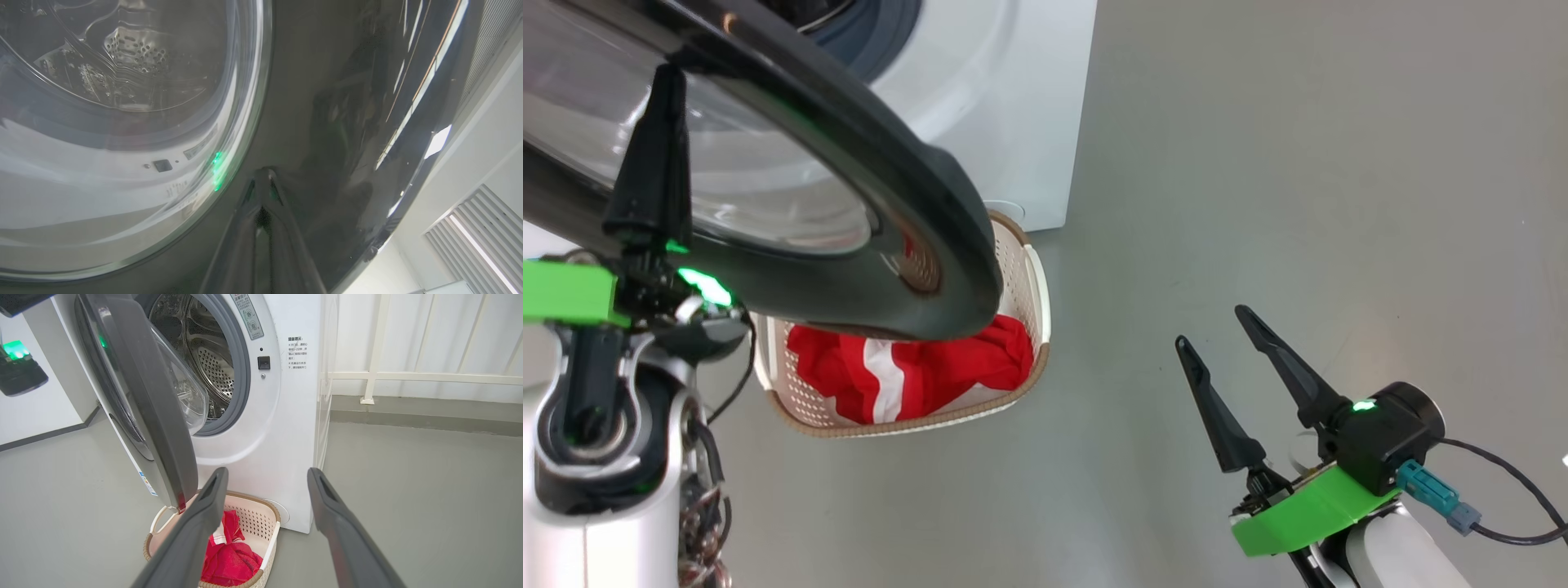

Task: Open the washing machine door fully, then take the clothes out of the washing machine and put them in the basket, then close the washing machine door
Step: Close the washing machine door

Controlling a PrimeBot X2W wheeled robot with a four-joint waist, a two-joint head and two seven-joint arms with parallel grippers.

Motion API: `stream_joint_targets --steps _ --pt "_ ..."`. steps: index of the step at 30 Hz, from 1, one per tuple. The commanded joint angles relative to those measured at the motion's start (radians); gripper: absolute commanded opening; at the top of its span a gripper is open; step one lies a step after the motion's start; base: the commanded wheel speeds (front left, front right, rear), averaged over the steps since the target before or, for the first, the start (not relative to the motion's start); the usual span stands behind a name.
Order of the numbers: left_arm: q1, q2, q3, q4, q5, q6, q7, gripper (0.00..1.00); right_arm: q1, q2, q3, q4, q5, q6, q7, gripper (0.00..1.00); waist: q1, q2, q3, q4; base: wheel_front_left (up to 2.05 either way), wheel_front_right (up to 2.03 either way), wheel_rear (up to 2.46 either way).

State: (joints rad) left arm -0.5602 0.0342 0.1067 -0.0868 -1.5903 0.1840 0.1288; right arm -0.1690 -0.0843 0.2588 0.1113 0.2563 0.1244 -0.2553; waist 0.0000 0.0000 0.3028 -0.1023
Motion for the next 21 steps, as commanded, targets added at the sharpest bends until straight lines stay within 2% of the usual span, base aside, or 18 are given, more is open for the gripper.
stream_joint_targets --steps 1,21 --pt "-0.04 0.023 0.013 -0.016 0.009 -0.012 -0.003 0.0 -0.026 0.007 0.021 -0.028 0.004 0.006 -0.006 1.0 0.0 0.0 0.011 -0.007 0.0 0.0 0.0" --pt "-0.256 0.041 0.004 0.193 0.053 -0.087 -0.044 0.0 -0.053 0.012 0.035 -0.03 -0.004 0.006 -0.006 1.0 0.0 0.0 0.075 -0.033 0.0 0.0 0.0"
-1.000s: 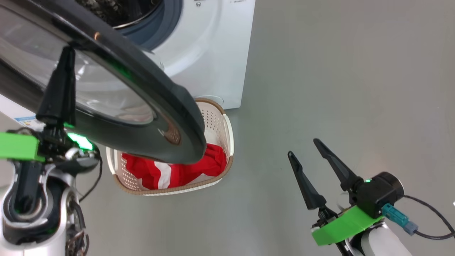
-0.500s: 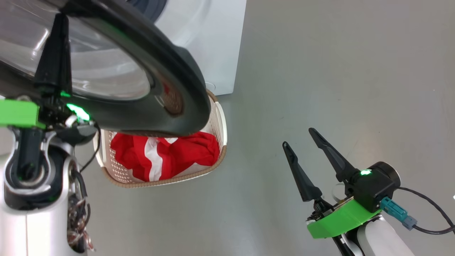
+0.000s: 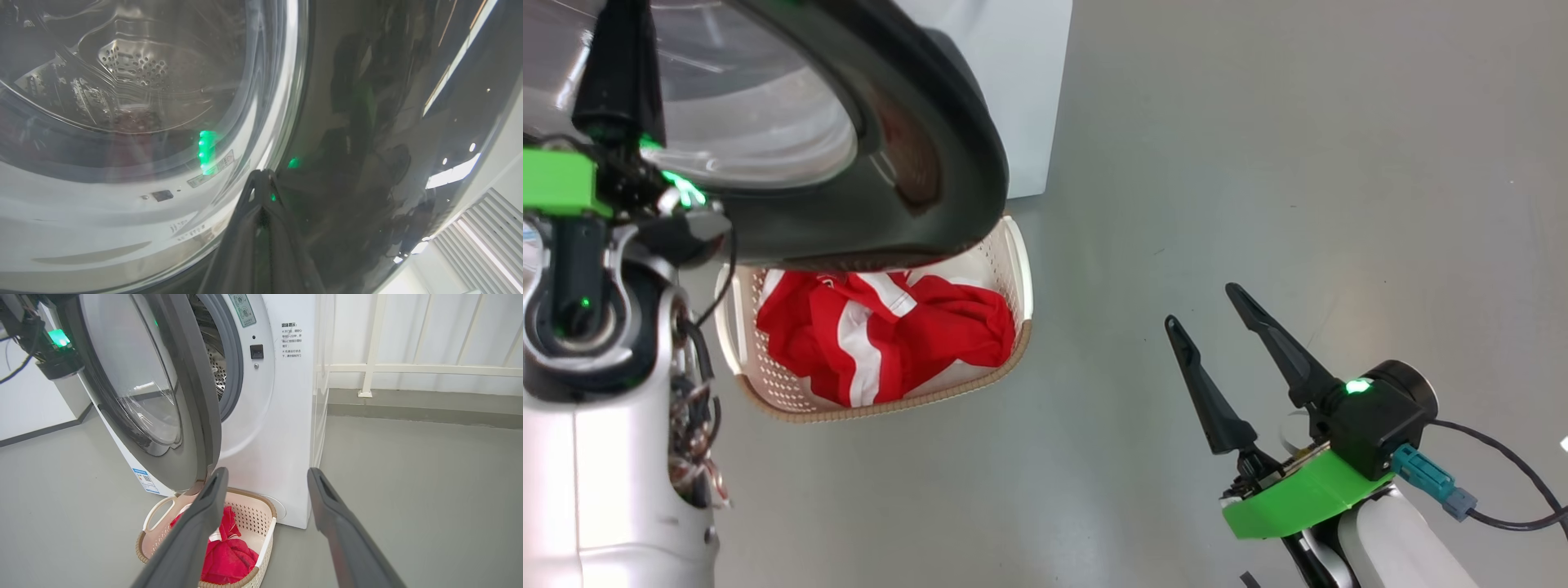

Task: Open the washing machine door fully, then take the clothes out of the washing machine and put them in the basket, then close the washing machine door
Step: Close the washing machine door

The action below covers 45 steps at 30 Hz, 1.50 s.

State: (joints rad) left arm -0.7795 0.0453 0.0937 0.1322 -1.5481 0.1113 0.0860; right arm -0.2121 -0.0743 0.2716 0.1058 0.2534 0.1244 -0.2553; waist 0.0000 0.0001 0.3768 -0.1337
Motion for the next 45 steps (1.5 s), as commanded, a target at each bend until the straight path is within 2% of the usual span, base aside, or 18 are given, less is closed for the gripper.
stream_joint_targets --steps 1,15,24,25,26,35,45 --pt "-0.045 0.029 0.018 -0.015 0.009 -0.018 -0.004 0.0 -0.009 0.002 0.023 -0.024 -0.001 0.006 -0.006 1.0 0.0 -0.0001 0.002 -0.003 0.0 0.0 0.0" --pt "-0.137 0.037 0.013 0.089 0.022 -0.084 -0.013 0.0 -0.015 -0.002 0.032 -0.021 -0.001 0.006 -0.006 1.0 0.0 -0.0001 0.013 -0.029 0.0 0.0 0.0" --pt "-0.107 0.037 0.005 0.096 0.022 -0.116 -0.005 0.0 -0.018 0.004 0.024 -0.015 0.003 0.006 -0.006 1.0 0.0 -0.0001 -0.006 -0.024 0.0 0.0 0.0" --pt "-0.095 0.042 0.0 0.087 0.031 -0.13 -0.004 0.76 -0.017 0.004 0.02 -0.015 0.003 0.006 -0.006 1.0 0.0 -0.0001 -0.01 -0.022 0.0 0.0 0.0" --pt "-0.079 0.043 -0.007 0.081 0.036 -0.138 0.002 1.0 -0.015 0.005 0.015 -0.014 0.003 0.006 -0.006 1.0 0.0 -0.0001 -0.016 -0.019 0.0 0.0 0.0" --pt "0.071 0.09 -0.044 0.003 0.163 -0.182 -0.043 1.0 -0.011 0.002 -0.002 -0.009 -0.003 0.006 -0.006 1.0 0.0 -0.0001 -0.064 0.016 0.0 0.0 0.0" --pt "0.242 0.174 -0.111 -0.082 0.505 -0.22 -0.256 1.0 0.01 -0.002 -0.02 -0.009 -0.001 0.006 -0.006 1.0 0.0 -0.0001 -0.128 0.052 0.0 0.0 0.0"
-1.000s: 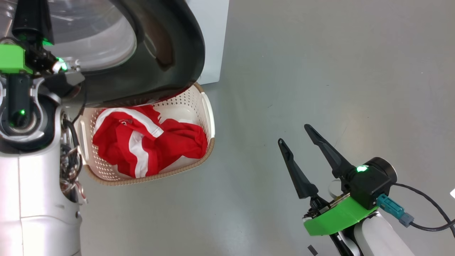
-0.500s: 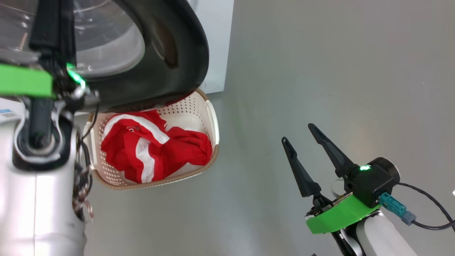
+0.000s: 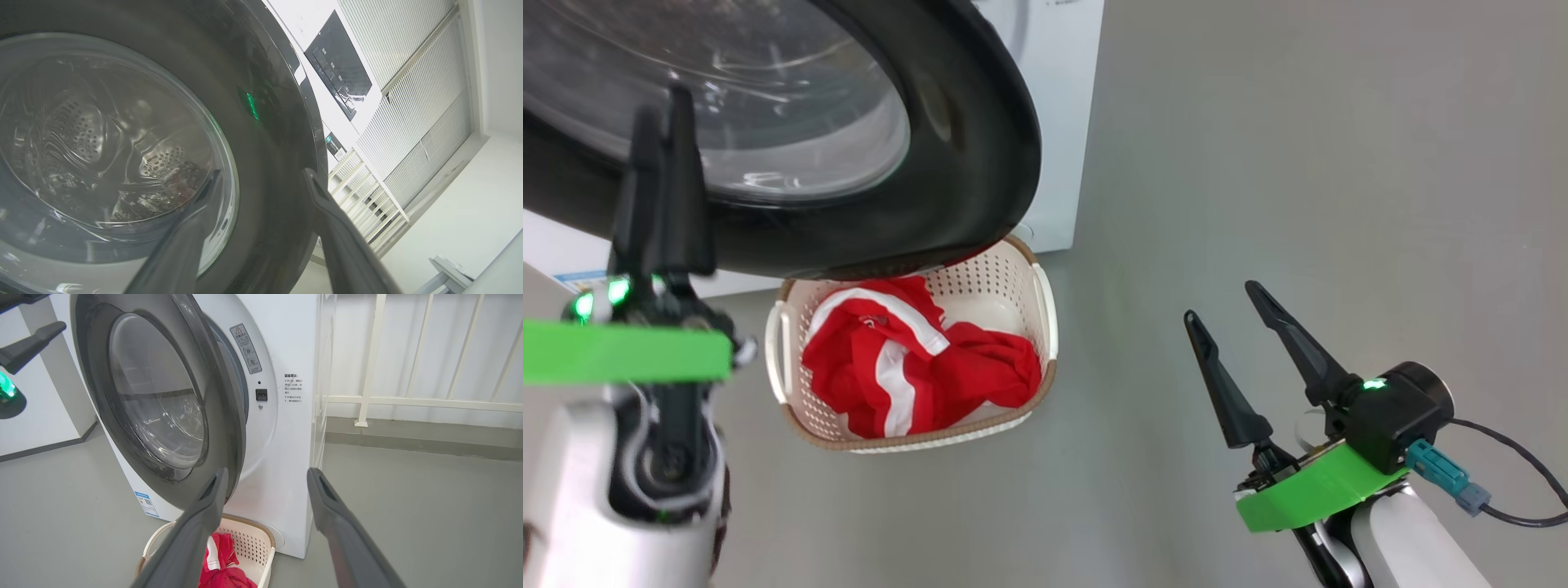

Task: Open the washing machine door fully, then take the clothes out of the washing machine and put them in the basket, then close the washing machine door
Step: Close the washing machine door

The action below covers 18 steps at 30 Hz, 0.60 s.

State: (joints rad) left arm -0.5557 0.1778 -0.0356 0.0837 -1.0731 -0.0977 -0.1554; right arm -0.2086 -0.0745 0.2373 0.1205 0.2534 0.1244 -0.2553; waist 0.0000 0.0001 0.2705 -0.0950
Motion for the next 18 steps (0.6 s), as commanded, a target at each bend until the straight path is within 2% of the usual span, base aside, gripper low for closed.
stream_joint_targets --steps 1,4,12,17,18 --pt "0.037 0.051 0.01 -0.038 0.066 -0.011 -0.03 1.0 0.009 -0.001 0.011 -0.024 -0.001 0.006 -0.006 1.0 0.0 -0.0001 -0.029 0.016 0.0 0.0 0.0" --pt "0.089 0.058 -0.006 -0.051 0.13 -0.006 -0.056 1.0 0.018 -0.001 -0.001 -0.025 0.0 0.006 -0.006 1.0 0.0 -0.0001 -0.045 0.023 0.0 0.0 0.0" --pt "0.204 0.067 -0.02 -0.099 0.337 0.046 -0.099 1.0 0.026 0.001 -0.051 -0.029 -0.011 0.006 -0.006 1.0 0.0 -0.0001 -0.078 0.037 0.0 0.0 0.0" --pt "0.277 0.065 -0.006 -0.118 0.478 0.049 -0.105 1.0 0.03 0.007 -0.075 -0.036 -0.033 0.006 -0.006 1.0 0.0 -0.0001 -0.098 0.039 0.0 0.0 0.0" --pt "0.277 0.065 -0.006 -0.118 0.478 0.049 -0.105 1.0 0.03 0.007 -0.075 -0.036 -0.033 0.006 -0.006 1.0 0.0 -0.0001 -0.098 0.039 0.0 0.0 0.0"
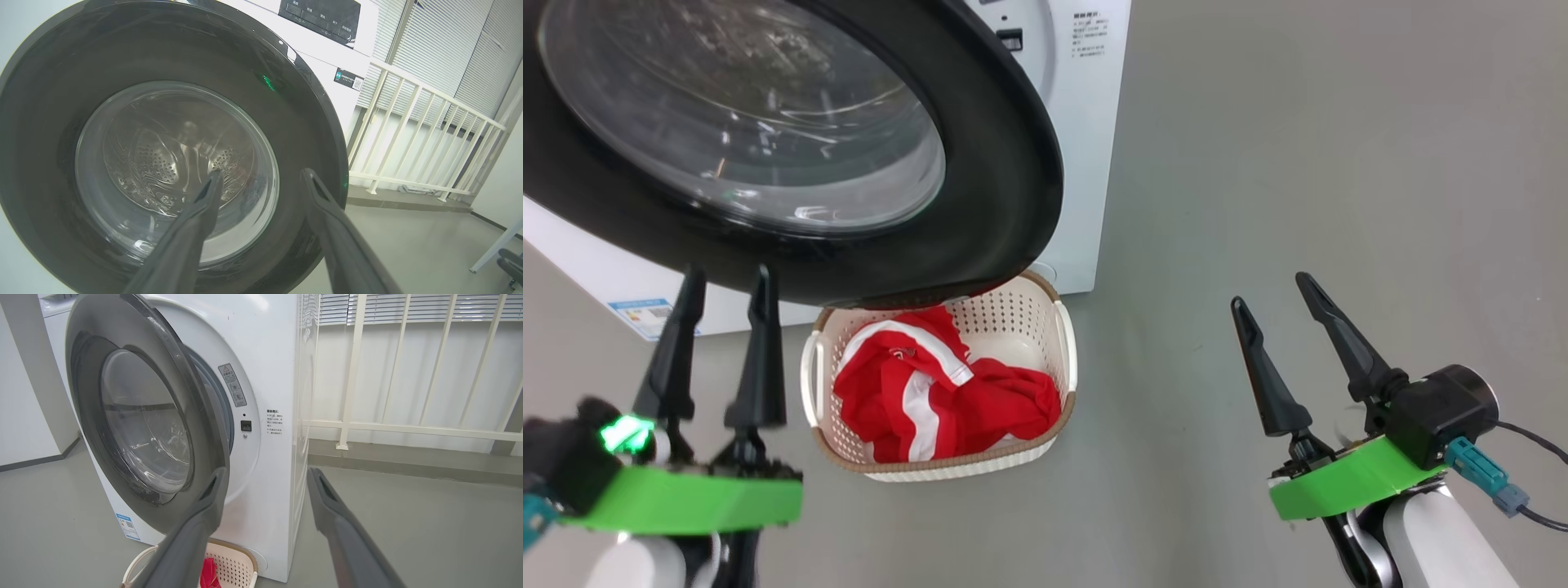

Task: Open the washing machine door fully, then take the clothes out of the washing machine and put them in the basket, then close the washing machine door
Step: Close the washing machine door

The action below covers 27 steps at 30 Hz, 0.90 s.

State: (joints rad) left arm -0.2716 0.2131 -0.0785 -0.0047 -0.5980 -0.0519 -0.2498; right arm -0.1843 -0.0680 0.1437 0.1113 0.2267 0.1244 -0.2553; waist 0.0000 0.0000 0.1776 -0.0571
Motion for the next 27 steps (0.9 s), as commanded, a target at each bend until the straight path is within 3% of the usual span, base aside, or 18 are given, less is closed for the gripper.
stream_joint_targets --steps 1,10,27 --pt "0.009 0.029 0.042 -0.032 0.035 0.004 -0.011 1.0 0.008 0.002 0.016 -0.028 -0.009 0.006 -0.006 1.0 0.0 0.0 -0.009 0.001 0.0 0.0 0.0" --pt "0.144 0.011 0.101 -0.032 0.264 -0.006 -0.012 1.0 0.058 0.008 -0.017 -0.037 -0.019 0.006 -0.006 1.0 0.0 0.0 -0.057 0.0 0.0 0.0 0.0" --pt "0.297 -0.072 0.18 0.008 0.362 -0.051 -0.012 1.0 0.172 0.012 -0.058 -0.039 -0.022 0.006 -0.006 1.0 0.0 0.0 -0.174 0.013 0.0 0.0 0.0"
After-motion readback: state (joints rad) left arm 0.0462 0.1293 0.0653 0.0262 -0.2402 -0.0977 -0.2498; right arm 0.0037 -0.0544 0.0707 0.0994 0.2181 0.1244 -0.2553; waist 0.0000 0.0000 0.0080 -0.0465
